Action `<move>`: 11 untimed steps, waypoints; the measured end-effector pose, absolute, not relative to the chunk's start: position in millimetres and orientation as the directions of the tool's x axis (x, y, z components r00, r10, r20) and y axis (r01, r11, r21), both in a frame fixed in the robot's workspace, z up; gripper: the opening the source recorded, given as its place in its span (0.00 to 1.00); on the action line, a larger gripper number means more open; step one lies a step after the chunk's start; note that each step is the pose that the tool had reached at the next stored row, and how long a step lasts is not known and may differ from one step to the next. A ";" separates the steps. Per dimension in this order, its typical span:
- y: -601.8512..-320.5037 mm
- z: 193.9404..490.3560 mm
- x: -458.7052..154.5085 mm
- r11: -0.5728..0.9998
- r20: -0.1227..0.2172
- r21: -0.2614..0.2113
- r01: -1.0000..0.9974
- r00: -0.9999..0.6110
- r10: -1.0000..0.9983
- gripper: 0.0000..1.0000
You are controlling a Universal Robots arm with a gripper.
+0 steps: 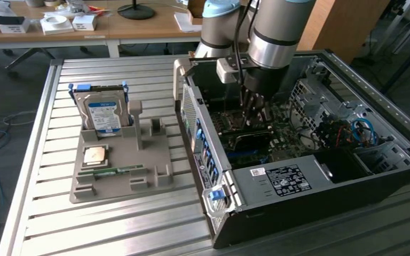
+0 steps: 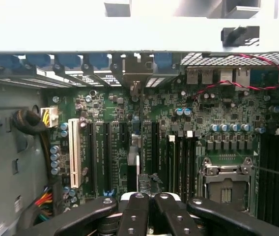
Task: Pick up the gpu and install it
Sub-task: 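Press down on the gpu until it lock into place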
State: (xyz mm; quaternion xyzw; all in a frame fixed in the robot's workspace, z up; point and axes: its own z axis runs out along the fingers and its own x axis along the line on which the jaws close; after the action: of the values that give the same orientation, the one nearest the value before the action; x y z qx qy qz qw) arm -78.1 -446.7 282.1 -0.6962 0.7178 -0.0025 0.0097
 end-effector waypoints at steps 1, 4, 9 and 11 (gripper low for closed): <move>-446.5 280.6 -78.2 0.031 -0.010 -0.017 -0.999 -0.030 -0.999 0.11; -446.3 279.6 -78.5 0.031 -0.010 -0.017 -0.999 -0.030 -0.999 0.11; -445.3 278.1 -81.8 0.031 -0.011 -0.017 -0.999 -0.031 -0.999 0.11; -444.9 275.6 -82.4 0.031 -0.011 -0.017 -0.999 -0.030 -0.999 0.11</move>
State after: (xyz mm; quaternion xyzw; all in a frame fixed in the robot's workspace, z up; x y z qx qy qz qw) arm -82.4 -444.9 275.6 -0.6962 0.7178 -0.0024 0.0097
